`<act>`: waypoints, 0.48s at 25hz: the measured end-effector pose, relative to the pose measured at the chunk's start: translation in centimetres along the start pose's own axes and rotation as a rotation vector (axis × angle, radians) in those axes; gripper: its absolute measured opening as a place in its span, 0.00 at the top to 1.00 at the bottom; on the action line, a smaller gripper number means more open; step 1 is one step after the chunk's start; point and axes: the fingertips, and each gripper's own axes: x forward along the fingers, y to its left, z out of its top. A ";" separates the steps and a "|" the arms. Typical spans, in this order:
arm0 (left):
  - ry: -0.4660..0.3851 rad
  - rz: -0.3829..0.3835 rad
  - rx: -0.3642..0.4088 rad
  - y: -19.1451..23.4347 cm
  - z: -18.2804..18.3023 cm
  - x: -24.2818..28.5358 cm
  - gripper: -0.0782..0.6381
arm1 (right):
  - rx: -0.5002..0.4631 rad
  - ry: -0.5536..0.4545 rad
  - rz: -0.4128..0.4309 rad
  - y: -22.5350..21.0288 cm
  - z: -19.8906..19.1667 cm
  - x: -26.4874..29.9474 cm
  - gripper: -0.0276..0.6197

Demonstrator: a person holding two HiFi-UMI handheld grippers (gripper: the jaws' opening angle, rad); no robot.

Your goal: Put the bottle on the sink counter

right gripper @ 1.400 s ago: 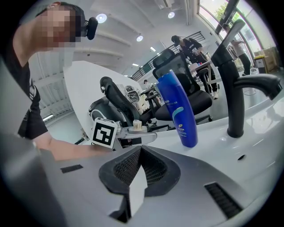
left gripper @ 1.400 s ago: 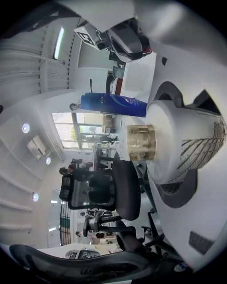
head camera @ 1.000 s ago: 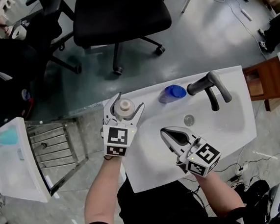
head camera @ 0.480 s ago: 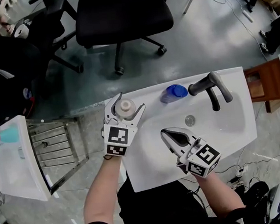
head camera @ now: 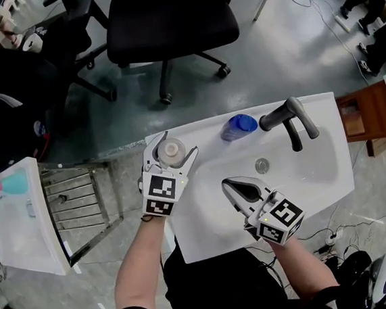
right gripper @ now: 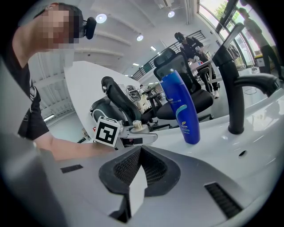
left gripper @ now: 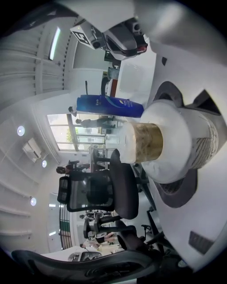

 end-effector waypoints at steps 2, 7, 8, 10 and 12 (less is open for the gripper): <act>0.011 -0.003 0.003 0.0 -0.2 -0.1 0.40 | 0.000 -0.001 0.003 0.2 0.0 0.0 0.93; 0.043 0.001 0.015 0.0 -1.0 -0.7 0.40 | -0.001 0.004 -0.003 0.7 -0.3 -0.2 0.94; 0.046 0.001 0.015 0.0 -1.1 -0.8 0.40 | -0.002 0.004 -0.002 0.8 -0.3 -0.2 0.93; 0.052 0.000 0.012 0.1 -1.3 -0.9 0.40 | -0.004 0.004 -0.004 1.0 -0.3 -0.3 0.93; 0.061 0.000 0.011 0.0 -1.4 -1.0 0.40 | -0.006 0.003 -0.005 1.1 -0.3 -0.5 0.93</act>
